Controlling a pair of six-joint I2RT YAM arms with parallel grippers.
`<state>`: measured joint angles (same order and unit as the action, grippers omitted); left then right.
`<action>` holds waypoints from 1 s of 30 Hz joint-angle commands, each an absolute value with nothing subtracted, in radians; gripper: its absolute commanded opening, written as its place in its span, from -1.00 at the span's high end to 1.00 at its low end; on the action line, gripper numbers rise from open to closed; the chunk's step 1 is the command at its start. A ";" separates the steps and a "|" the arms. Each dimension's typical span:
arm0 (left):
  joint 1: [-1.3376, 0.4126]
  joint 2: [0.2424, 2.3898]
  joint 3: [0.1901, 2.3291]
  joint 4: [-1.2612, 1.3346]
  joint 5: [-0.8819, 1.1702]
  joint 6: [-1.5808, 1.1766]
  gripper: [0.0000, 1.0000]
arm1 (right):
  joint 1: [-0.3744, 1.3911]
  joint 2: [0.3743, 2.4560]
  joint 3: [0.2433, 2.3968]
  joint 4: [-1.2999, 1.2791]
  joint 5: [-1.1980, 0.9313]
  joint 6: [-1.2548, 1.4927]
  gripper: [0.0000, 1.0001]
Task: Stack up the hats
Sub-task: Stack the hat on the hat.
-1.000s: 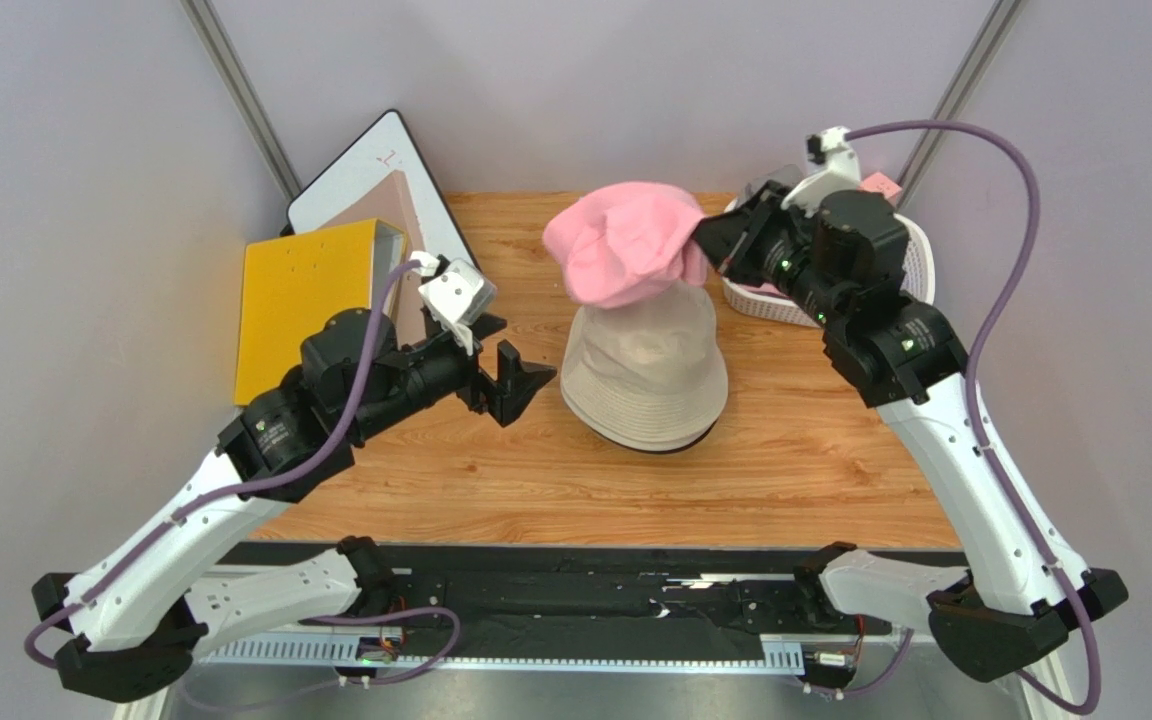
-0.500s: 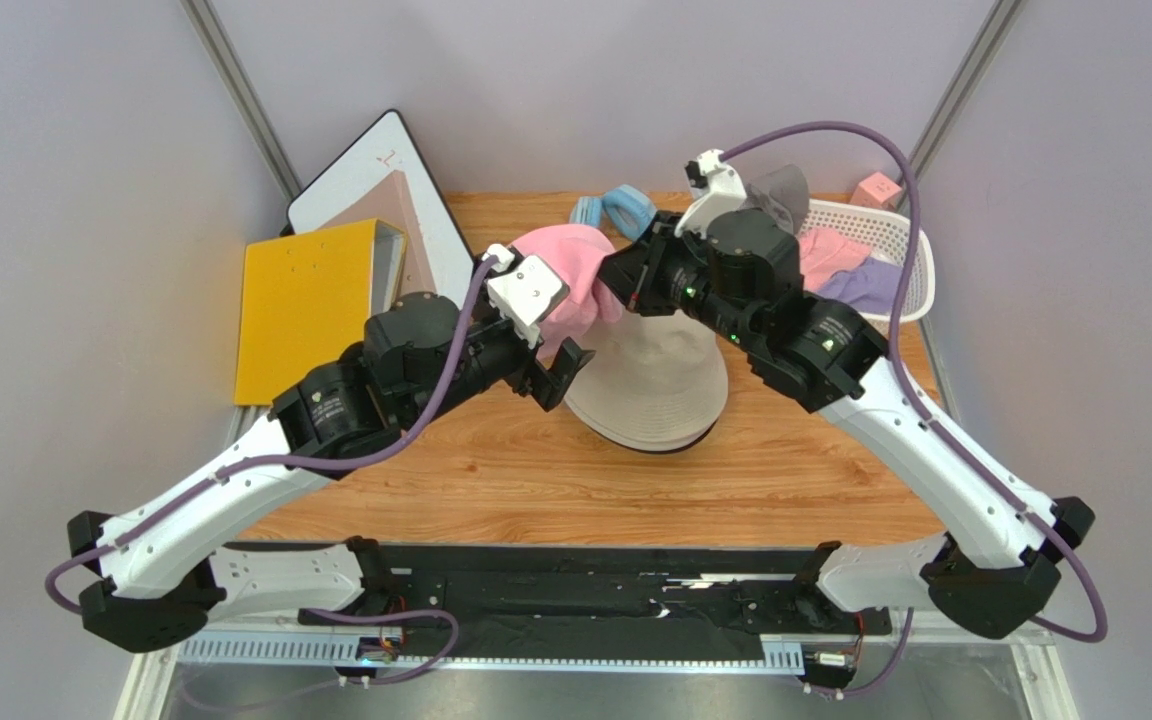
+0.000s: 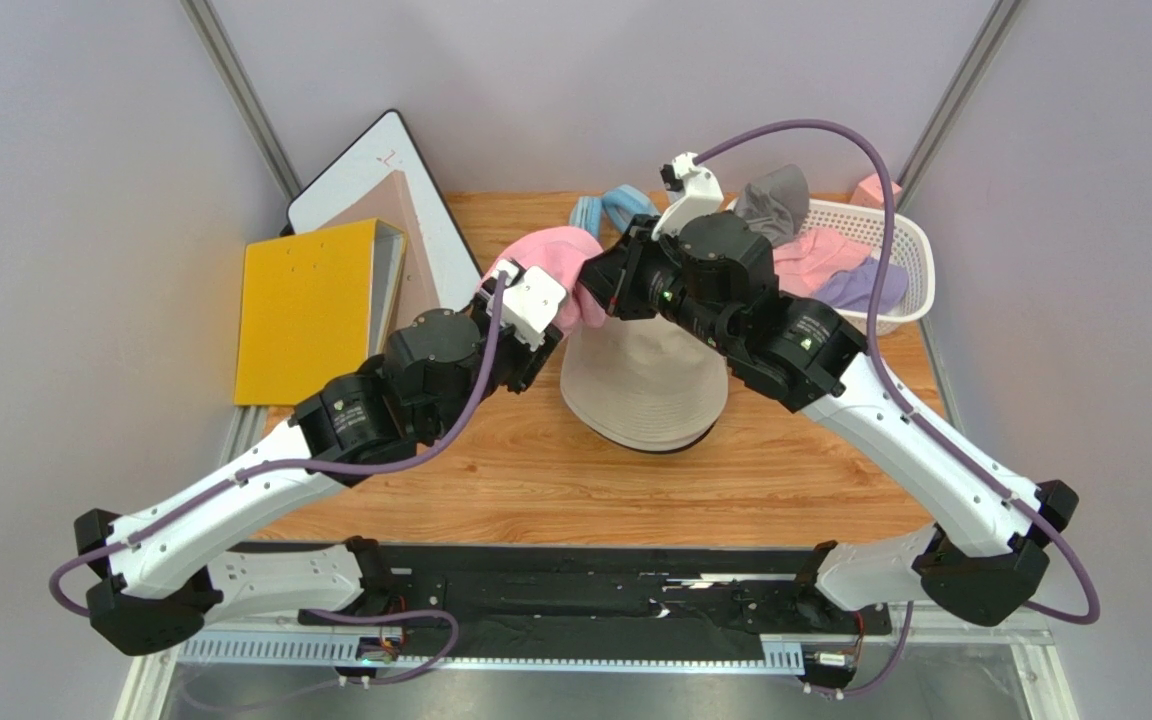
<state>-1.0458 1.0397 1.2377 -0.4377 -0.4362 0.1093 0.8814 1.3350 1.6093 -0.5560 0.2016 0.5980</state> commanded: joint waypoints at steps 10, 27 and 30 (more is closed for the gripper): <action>-0.974 0.893 1.207 -0.367 -0.323 0.138 1.00 | 0.882 1.275 1.647 -0.560 0.066 0.487 0.99; -0.752 0.888 1.617 -0.827 0.497 0.037 1.00 | 0.874 0.692 1.258 -0.554 -0.049 0.078 -0.89; -0.752 0.881 1.620 -0.861 0.668 0.078 1.00 | 0.874 0.649 1.203 -0.540 -0.063 0.040 -0.82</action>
<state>-0.7563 0.8909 1.5936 -0.7826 0.3962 0.0505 0.8757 0.6483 1.2831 -0.5777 -0.0059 0.1436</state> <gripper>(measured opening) 0.008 0.938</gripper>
